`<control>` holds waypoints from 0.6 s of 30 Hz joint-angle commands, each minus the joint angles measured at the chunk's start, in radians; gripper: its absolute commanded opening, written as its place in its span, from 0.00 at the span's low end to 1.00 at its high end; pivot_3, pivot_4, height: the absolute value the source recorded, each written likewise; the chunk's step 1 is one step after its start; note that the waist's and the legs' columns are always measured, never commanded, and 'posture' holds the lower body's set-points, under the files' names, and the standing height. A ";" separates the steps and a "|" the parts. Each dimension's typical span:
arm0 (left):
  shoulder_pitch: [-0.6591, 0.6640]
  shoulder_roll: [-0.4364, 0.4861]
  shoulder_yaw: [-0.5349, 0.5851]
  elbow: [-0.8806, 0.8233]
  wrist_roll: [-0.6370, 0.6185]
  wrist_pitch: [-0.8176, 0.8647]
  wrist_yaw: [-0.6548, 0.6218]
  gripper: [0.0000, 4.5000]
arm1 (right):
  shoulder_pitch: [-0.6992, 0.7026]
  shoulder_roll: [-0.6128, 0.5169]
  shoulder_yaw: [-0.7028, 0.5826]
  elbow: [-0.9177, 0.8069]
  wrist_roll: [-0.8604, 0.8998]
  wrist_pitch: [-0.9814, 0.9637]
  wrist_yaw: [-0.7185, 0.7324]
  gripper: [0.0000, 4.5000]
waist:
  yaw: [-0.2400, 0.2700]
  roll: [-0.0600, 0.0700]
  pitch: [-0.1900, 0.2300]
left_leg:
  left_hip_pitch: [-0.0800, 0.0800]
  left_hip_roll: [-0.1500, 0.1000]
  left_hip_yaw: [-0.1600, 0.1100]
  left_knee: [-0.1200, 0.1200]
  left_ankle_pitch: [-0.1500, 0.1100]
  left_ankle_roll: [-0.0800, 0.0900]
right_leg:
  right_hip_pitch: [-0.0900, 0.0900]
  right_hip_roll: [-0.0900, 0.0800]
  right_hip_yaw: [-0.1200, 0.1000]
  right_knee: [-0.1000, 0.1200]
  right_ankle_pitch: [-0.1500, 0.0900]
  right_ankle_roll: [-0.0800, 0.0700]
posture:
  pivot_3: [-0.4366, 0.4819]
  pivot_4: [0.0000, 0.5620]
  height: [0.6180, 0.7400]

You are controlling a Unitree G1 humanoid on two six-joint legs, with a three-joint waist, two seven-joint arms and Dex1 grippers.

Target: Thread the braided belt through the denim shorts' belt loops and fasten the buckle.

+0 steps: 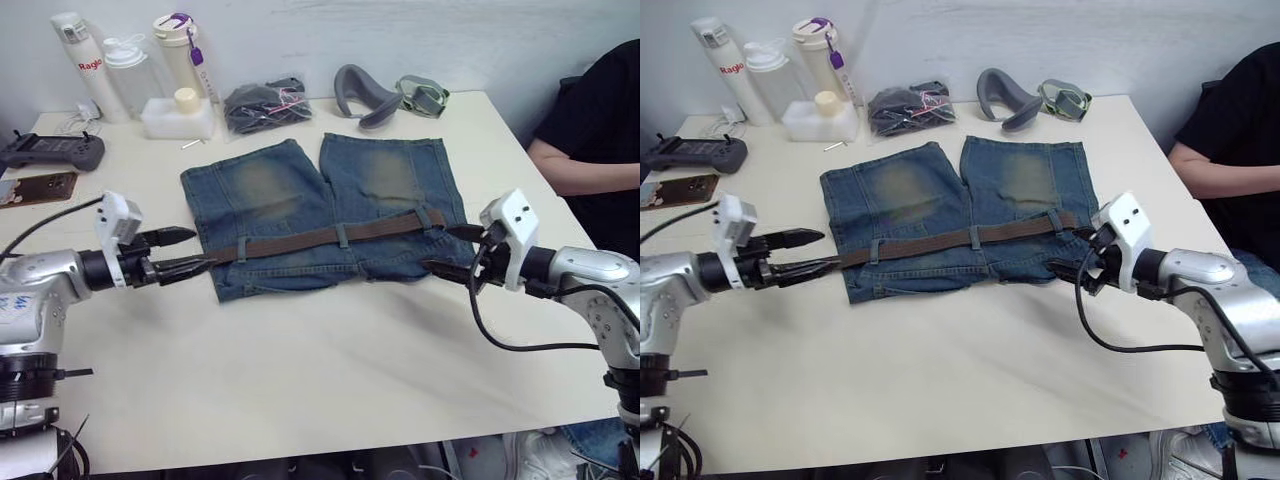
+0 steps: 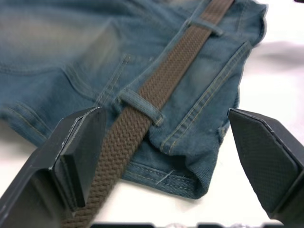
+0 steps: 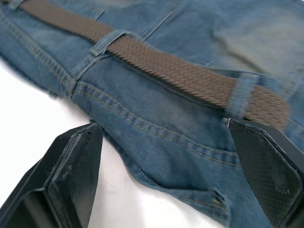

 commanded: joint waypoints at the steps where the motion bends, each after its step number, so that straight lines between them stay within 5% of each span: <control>1: -0.011 -0.061 -0.019 -0.093 -0.004 0.060 0.126 0.99 | -0.049 0.026 0.001 0.019 -0.009 -0.002 -0.001 1.00 | -0.001 0.003 0.001 | 0.000 -0.014 -0.023 -0.005 0.009 -0.001 | 0.004 -0.009 -0.016 0.001 -0.001 -0.002 | 0.48 0.27 1.00; 8: -0.197 -0.184 -0.049 0.050 0.024 0.163 0.321 0.99 | -0.179 0.043 0.016 0.278 -0.147 -0.103 -0.051 1.00 | 0.052 0.003 0.002 | -0.002 -0.013 -0.019 -0.003 0.015 -0.011 | -0.001 -0.006 0.000 -0.003 -0.001 -0.002 | 0.48 0.27 1.00; 18: -0.401 -0.231 -0.169 0.338 0.135 0.115 0.321 0.99 | -0.507 0.154 0.084 0.878 -0.316 -0.312 -0.007 1.00 | 0.033 0.004 0.002 | -0.002 -0.010 -0.014 -0.004 0.015 -0.013 | -0.002 -0.004 0.000 0.001 -0.001 -0.002 | 0.48 0.27 1.00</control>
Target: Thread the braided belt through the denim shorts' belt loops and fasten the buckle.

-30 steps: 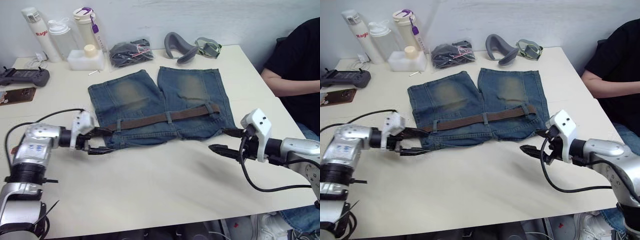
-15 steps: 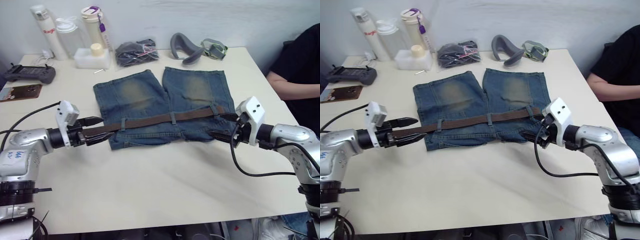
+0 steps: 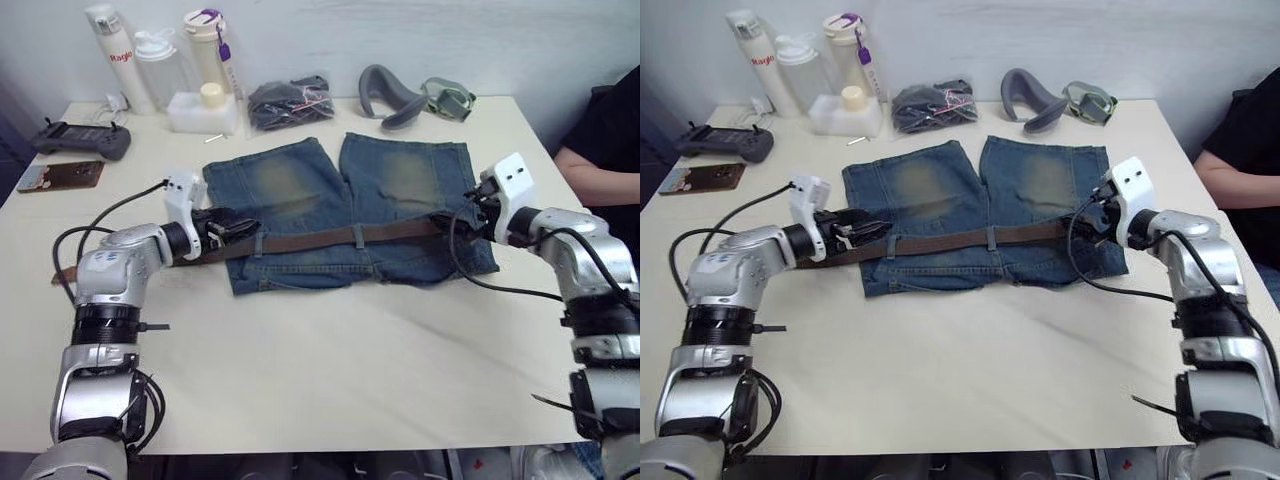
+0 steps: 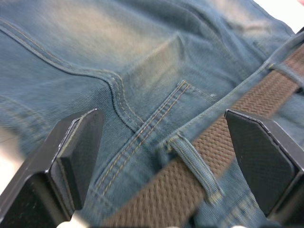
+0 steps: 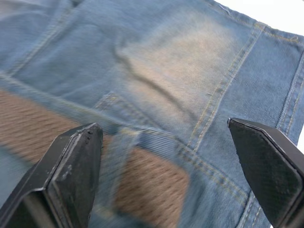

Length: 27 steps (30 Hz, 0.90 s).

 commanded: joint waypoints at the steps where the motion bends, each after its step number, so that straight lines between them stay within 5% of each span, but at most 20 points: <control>1: -0.036 0.012 -0.018 0.041 0.025 -0.016 -0.030 0.99 | -0.087 0.007 -0.007 0.151 -0.040 -0.092 0.042 1.00 | -0.001 0.000 0.000 | 0.000 0.000 0.000 0.000 0.000 0.000 | 0.000 0.000 0.000 0.000 0.000 0.000 | 0.48 0.27 1.00; 12: -0.022 -0.014 -0.047 0.007 0.012 0.033 -0.110 0.99 | -0.098 0.016 0.017 0.264 -0.054 -0.018 0.253 1.00 | 0.003 0.000 0.000 | 0.000 0.000 0.000 0.002 0.000 0.000 | 0.000 0.000 0.000 0.001 0.000 0.000 | 0.48 0.27 1.00; 13: -0.015 -0.009 -0.050 -0.003 0.012 0.043 -0.118 1.00 | -0.090 0.014 0.017 0.254 -0.057 -0.008 0.262 0.91 | 0.003 0.000 0.000 | -0.001 0.000 0.000 0.003 0.000 0.000 | 0.000 0.000 0.000 0.001 0.000 0.000 | 0.48 0.27 1.00; 15: 0.000 0.002 -0.053 -0.018 0.011 0.058 -0.135 0.87 | -0.071 0.012 0.013 0.230 -0.056 0.006 0.277 0.81 | 0.002 0.000 0.000 | -0.001 0.000 0.000 0.003 0.000 0.000 | 0.000 0.000 0.000 0.001 0.000 0.000 | 0.48 0.27 1.00; 22: 0.029 0.029 -0.030 -0.075 0.001 0.026 -0.177 0.24 | 0.052 -0.008 -0.058 0.007 -0.017 -0.071 0.294 0.12 | 0.004 0.000 0.000 | -0.001 0.001 0.000 0.005 -0.001 -0.002 | 0.000 0.001 0.000 0.000 0.000 0.000 | 0.48 0.27 1.00; 24: 0.064 0.053 -0.017 -0.137 -0.007 0.009 -0.198 0.05 | 0.167 -0.031 -0.088 -0.169 -0.005 -0.135 0.295 0.09 | 0.005 0.000 0.000 | -0.001 0.001 0.000 0.005 -0.001 -0.002 | 0.000 0.001 0.000 0.001 0.000 0.000 | 0.48 0.27 1.00; 27: 0.149 0.077 0.010 -0.271 -0.061 0.002 -0.242 0.00 | 0.310 -0.031 -0.146 -0.370 0.008 -0.225 0.250 0.09 | 0.003 0.000 0.000 | -0.002 0.001 0.000 0.005 -0.002 -0.002 | -0.002 0.001 0.000 0.001 0.000 0.000 | 0.48 0.27 1.00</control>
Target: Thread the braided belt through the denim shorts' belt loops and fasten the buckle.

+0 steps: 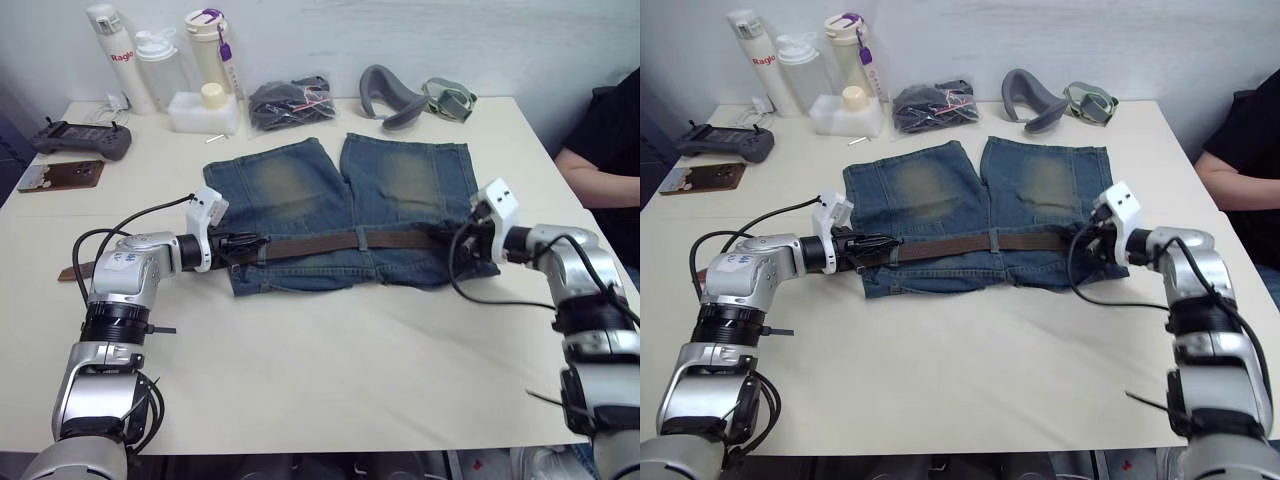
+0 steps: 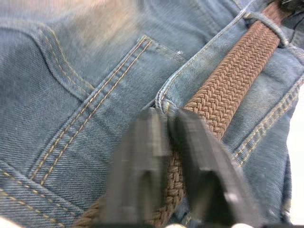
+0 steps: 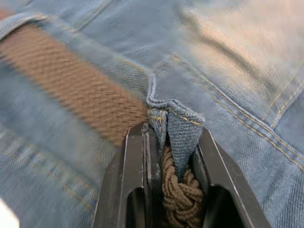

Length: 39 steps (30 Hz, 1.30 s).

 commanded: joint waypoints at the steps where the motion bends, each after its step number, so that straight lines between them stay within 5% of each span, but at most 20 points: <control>1: 0.092 0.026 0.056 -0.197 -0.091 -0.018 -0.071 0.00 | 0.120 -0.008 -0.085 -0.229 0.026 -0.134 -0.046 0.09 | -0.001 0.000 0.000 | -0.001 0.000 0.000 0.000 0.000 0.000 | -0.001 0.000 0.000 0.000 0.000 0.000 | 0.48 0.27 1.00; 8: 0.271 0.079 0.103 -0.454 -0.230 -0.019 -0.184 0.00 | 0.394 0.012 -0.177 -0.470 0.005 -0.382 -0.130 0.09 | 0.004 0.000 0.000 | -0.003 0.000 0.000 0.003 0.000 0.000 | -0.001 0.000 0.001 -0.003 0.000 0.000 | 0.48 0.27 1.00; 11: 0.369 0.130 0.094 -0.542 -0.232 -0.109 -0.288 0.00 | 0.531 -0.017 -0.171 -0.507 -0.086 -0.630 -0.118 0.09 | 0.002 0.000 0.000 | -0.002 0.000 0.000 0.002 0.000 0.000 | -0.001 0.000 0.002 -0.003 0.000 0.000 | 0.48 0.27 1.00; 16: 0.562 0.195 0.075 -0.581 -0.132 -0.363 -0.402 0.00 | 0.824 -0.043 -0.182 -0.513 -0.154 -1.114 -0.091 0.09 | 0.005 0.000 0.000 | 0.008 0.001 0.001 -0.009 -0.001 -0.001 | 0.007 0.001 0.002 -0.008 -0.002 -0.003 | 0.48 0.27 1.00; 22: 0.742 0.285 0.017 -0.457 0.090 -0.856 -0.558 0.00 | 0.998 -0.033 -0.189 -0.216 -0.367 -1.608 -0.207 0.09 | 0.002 0.000 0.000 | 0.015 0.003 0.002 -0.008 -0.008 0.000 | 0.015 0.001 0.002 -0.011 -0.003 -0.004 | 0.48 0.27 1.00; 25: 0.729 0.289 -0.005 -0.441 0.078 -0.853 -0.535 0.00 | 0.979 -0.058 -0.207 -0.056 -0.449 -1.675 -0.277 0.37 | 0.002 0.005 -0.003 | 0.029 0.006 0.002 -0.010 -0.015 0.003 | 0.030 0.003 0.003 -0.017 -0.004 -0.007 | 0.48 0.27 1.00; 31: 0.680 0.320 0.027 -0.349 0.000 -0.795 -0.568 0.57 | 0.909 -0.166 -0.274 0.268 -0.535 -1.762 -0.440 1.00 | 0.002 0.002 -0.008 | 0.032 0.006 0.002 -0.009 -0.016 0.003 | 0.034 0.005 0.003 -0.018 -0.004 -0.007 | 0.48 0.27 1.00; 35: 0.643 0.400 0.121 -0.363 -0.265 -0.424 -0.596 0.99 | 0.859 -0.237 -0.290 0.434 -0.568 -1.734 -0.570 1.00 | 0.002 -0.003 -0.009 | 0.041 0.007 0.001 -0.010 -0.019 0.006 | 0.040 0.005 0.003 -0.024 -0.013 -0.021 | 0.48 0.27 1.00; 39: 0.670 0.558 0.182 -0.349 -0.448 -0.110 -0.706 0.99 | 0.813 -0.296 -0.278 0.540 -0.586 -1.711 -0.672 1.00 | -0.003 -0.006 -0.007 | 0.041 0.006 0.001 -0.008 -0.020 0.008 | 0.039 0.011 0.018 -0.024 -0.011 -0.018 | 0.48 0.27 1.00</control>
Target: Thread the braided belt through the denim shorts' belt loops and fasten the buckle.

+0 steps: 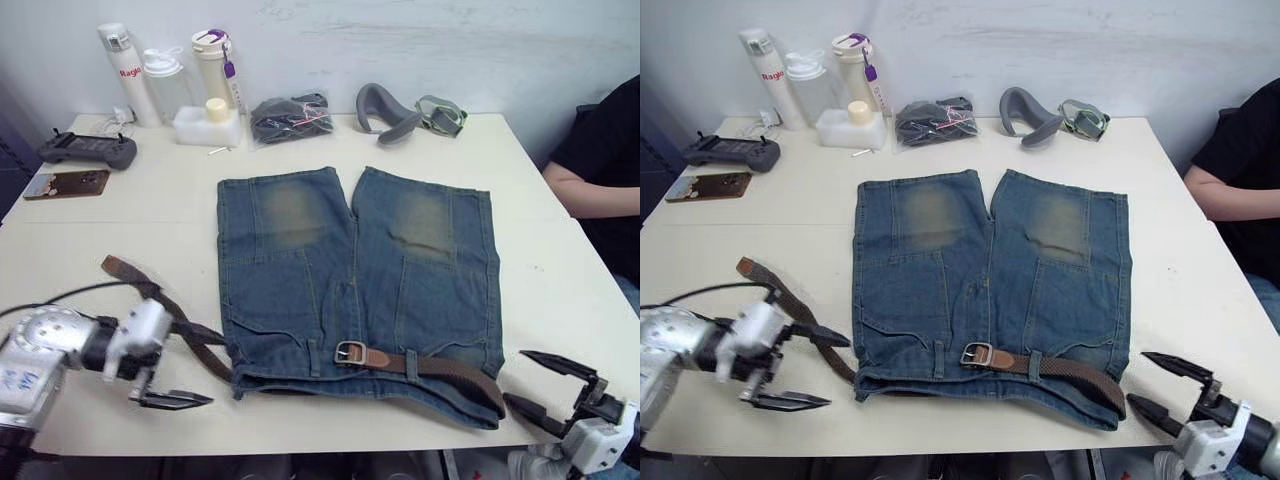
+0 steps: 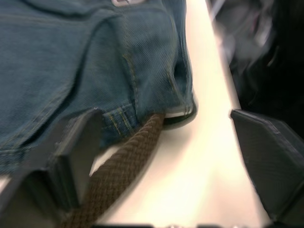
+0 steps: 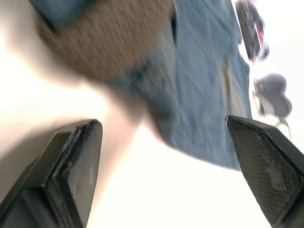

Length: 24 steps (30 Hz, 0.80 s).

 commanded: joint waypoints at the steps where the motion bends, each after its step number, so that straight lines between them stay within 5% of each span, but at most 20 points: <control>1: -0.026 0.063 0.072 0.021 -0.145 0.195 -0.078 0.99 | -0.044 -0.065 -0.018 0.132 -0.020 0.107 -0.072 1.00 | -0.002 0.001 0.001 | 0.000 0.000 0.000 0.000 0.000 0.000 | 0.000 0.001 0.003 0.000 0.001 0.001 | 0.48 0.27 1.00; 6: -0.279 -0.080 0.098 0.107 -0.204 0.260 0.125 0.99 | -0.235 -0.115 0.028 0.170 0.046 0.178 -0.102 1.00 | -0.004 0.007 0.004 | 0.003 -0.001 0.000 0.001 0.000 -0.001 | 0.000 0.002 0.005 0.002 0.000 0.001 | 0.48 0.27 1.00; 9: -0.344 -0.160 0.074 0.087 -0.156 0.249 0.222 0.99 | -0.365 -0.097 0.074 0.084 0.221 0.316 0.013 1.00 | -0.016 0.007 0.005 | 0.001 0.000 0.000 0.000 0.004 -0.006 | 0.000 0.003 0.004 0.008 0.004 0.013 | 0.48 0.27 1.00; 13: -0.334 -0.192 -0.093 -0.019 0.018 0.175 0.270 0.99 | -0.378 -0.042 0.245 -0.351 0.575 0.805 0.359 1.00 | -0.029 0.008 0.005 | -0.001 0.013 0.000 0.002 0.000 -0.019 | -0.001 0.013 0.003 0.009 -0.001 0.009 | 0.48 0.27 1.00; 16: -0.383 -0.241 -0.161 0.009 0.117 0.164 0.365 0.99 | -0.385 -0.030 0.290 -0.568 0.674 1.150 0.424 1.00 | -0.020 0.008 0.006 | -0.003 0.024 0.000 0.005 -0.005 -0.026 | -0.002 0.024 0.002 0.009 -0.004 0.003 | 0.48 0.27 1.00; 20: -0.554 -0.377 -0.237 0.170 0.258 0.201 0.581 0.99 | -0.550 0.064 0.346 -0.631 0.743 1.542 0.433 1.00 | -0.003 0.009 0.006 | -0.016 0.026 0.000 0.016 -0.008 -0.023 | -0.018 0.025 0.002 0.023 -0.005 0.000 | 0.48 0.27 1.00; 24: -0.669 -0.482 -0.291 0.334 0.386 0.178 0.699 0.99 | -0.702 0.139 0.423 -0.529 0.685 1.715 0.493 1.00 | 0.004 0.009 0.006 | -0.017 0.026 0.000 0.021 -0.007 -0.022 | -0.019 0.026 0.001 0.026 -0.002 0.001 | 0.48 0.27 1.00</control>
